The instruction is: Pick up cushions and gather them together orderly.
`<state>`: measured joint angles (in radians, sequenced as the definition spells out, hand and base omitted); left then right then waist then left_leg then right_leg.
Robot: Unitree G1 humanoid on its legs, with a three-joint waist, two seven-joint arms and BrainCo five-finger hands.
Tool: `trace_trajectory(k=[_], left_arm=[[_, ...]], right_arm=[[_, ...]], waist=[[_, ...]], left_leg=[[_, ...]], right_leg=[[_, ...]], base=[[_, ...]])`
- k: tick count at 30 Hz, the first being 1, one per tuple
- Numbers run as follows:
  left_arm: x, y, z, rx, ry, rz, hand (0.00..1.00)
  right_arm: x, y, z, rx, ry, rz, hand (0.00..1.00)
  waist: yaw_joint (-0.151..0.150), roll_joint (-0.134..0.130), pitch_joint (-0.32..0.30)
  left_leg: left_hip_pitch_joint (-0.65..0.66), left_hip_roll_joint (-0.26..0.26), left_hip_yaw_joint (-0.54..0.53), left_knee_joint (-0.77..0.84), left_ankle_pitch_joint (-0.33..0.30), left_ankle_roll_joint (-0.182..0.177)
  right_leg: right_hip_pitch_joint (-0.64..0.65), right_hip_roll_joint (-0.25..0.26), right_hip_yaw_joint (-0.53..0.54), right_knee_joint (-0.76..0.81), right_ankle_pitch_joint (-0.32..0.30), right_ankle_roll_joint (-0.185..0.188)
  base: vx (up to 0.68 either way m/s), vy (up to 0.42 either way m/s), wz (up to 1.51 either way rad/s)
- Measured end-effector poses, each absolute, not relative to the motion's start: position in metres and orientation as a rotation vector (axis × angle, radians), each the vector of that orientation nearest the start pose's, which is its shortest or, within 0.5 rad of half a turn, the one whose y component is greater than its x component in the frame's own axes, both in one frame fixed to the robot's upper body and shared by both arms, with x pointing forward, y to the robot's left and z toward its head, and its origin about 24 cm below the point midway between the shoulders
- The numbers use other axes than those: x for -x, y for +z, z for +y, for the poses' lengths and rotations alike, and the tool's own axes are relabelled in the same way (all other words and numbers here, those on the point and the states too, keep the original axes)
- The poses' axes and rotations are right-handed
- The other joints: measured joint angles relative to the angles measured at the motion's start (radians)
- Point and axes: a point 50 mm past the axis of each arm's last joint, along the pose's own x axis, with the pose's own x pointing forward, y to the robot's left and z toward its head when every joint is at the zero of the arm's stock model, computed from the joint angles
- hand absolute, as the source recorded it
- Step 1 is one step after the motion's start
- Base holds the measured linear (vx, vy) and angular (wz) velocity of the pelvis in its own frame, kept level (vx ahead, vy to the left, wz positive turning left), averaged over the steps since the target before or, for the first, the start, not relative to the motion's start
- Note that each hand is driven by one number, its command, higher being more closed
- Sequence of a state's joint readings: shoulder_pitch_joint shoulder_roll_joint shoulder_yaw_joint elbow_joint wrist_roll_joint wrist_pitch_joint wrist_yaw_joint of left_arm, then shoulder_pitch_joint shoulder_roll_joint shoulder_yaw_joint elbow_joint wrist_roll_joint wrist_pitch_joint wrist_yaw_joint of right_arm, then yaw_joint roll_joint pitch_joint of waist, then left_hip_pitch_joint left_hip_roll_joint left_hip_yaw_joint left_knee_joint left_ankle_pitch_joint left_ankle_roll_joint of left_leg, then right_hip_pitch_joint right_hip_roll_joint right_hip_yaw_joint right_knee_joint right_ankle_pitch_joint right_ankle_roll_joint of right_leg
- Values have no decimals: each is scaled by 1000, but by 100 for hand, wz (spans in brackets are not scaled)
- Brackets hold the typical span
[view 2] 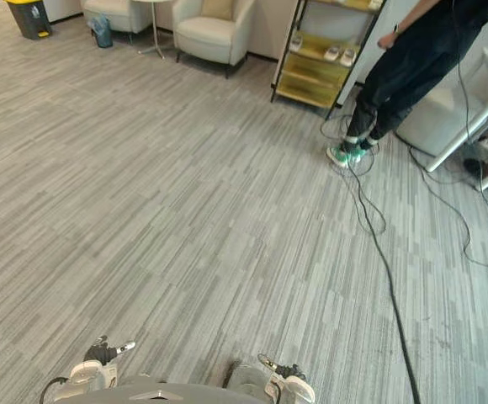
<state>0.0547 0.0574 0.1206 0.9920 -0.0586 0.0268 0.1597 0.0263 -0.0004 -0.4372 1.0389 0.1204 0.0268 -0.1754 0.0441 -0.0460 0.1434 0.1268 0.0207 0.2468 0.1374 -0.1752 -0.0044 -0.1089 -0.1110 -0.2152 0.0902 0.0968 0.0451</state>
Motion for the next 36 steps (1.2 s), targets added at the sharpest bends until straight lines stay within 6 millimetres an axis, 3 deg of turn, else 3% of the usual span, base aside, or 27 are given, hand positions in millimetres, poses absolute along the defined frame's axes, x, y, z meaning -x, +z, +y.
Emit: trace_trajectory(k=[1, 4, 7, 9, 12, 13, 15, 16, 17, 18, 20, 27, 28, 36], left_arm=[[-111, -156, 194, 11, 346, 1076, 0], [-105, -160, 183, 76, 371, 1101, 0], [-103, -161, 183, 89, 385, 1108, 0], [-106, -159, 188, 85, 398, 1089, 0], [-110, -157, 188, 85, 394, 1069, 0], [-108, -158, 184, 91, 388, 1076, 0], [-107, -158, 181, 85, 372, 1081, 0], [-108, -158, 180, 78, 362, 1080, 0], [-108, -158, 179, 79, 357, 1080, 0], [-108, -158, 180, 72, 353, 1081, 0], [-109, -158, 182, 60, 338, 1082, 0], [-106, -160, 182, 58, 338, 1108, 0], [-96, -164, 194, 16, 330, 1155, 0], [-96, -164, 194, 16, 330, 1155, 0]], right_arm=[[-101, -159, -210, -251, -628, 1078, 0], [-102, -157, -219, -243, -650, 1067, 0], [-99, -158, -216, -246, -647, 1073, 0], [-94, -160, -210, -257, -643, 1090, 0], [-89, -160, -215, -251, -655, 1098, 0], [-87, -160, -218, -242, -662, 1099, 0], [-87, -160, -221, -238, -671, 1099, 0], [-86, -160, -223, -238, -675, 1101, 0], [-84, -160, -223, -247, -689, 1105, 0], [-83, -161, -222, -254, -694, 1108, 0], [-81, -161, -221, -268, -704, 1117, 0], [-76, -162, -220, -294, -733, 1122, 0], [-67, -166, -219, -283, -686, 1178, 0], [-68, -166, -219, -282, -686, 1178, 0]], waist=[[-1, 32, 1], [-8, 72, 4], [-6, 74, 1], [-1, 42, -12], [17, 53, -11], [19, 72, -19], [16, 85, -23], [16, 89, -23], [24, 90, -30], [23, 78, -38], [21, 62, -34], [28, 63, -40], [13, 28, -85], [13, 30, -84]], left_leg=[[15, 30, -8, -10, -10, -23], [73, 72, -28, -62, -18, -52], [95, 96, -32, -32, -31, -73], [-12, 117, -57, 195, -56, -84], [-127, 158, -44, 427, -85, -71], [-140, 173, -28, 437, -112, -67], [-155, 163, -27, 348, -140, -70], [-157, 155, -33, 208, -107, -73], [-127, 122, -28, 149, -32, -75], [-117, 99, -30, 119, -16, -68], [-107, 64, -29, 106, -8, -57], [-34, 28, -57, 53, -7, -43], [-3, -29, -111, -92, 73, -9], [-3, -29, -111, -92, 73, -9]], right_leg=[[20, 39, 2, -13, 10, -2], [43, 94, 2, 1, -39, -24], [75, 112, -9, 11, -86, -35], [97, 102, -25, -4, -120, -40], [141, 107, -33, -40, -120, -40], [154, 109, -32, -50, -119, -43], [161, 93, -25, -49, -118, -37], [160, 80, -21, -42, -112, -10], [162, 63, -4, -43, -106, 10], [161, 50, 3, -52, -104, 13], [168, 24, 10, -75, -100, 15], [228, 2, 9, -90, -98, 12], [209, -24, 10, -132, -66, 35], [209, -24, 10, -132, -66, 35]], base=[[271, -188, -19], [240, -134, -20], [120, -64, 10], [50, -58, 31], [114, 29, 16], [158, 144, 10], [168, 198, -1], [174, 240, -20], [123, 164, -15], [211, 231, -3], [183, 186, 11], [101, 77, 5], [15, 3, 5], [0, 0, 0]])
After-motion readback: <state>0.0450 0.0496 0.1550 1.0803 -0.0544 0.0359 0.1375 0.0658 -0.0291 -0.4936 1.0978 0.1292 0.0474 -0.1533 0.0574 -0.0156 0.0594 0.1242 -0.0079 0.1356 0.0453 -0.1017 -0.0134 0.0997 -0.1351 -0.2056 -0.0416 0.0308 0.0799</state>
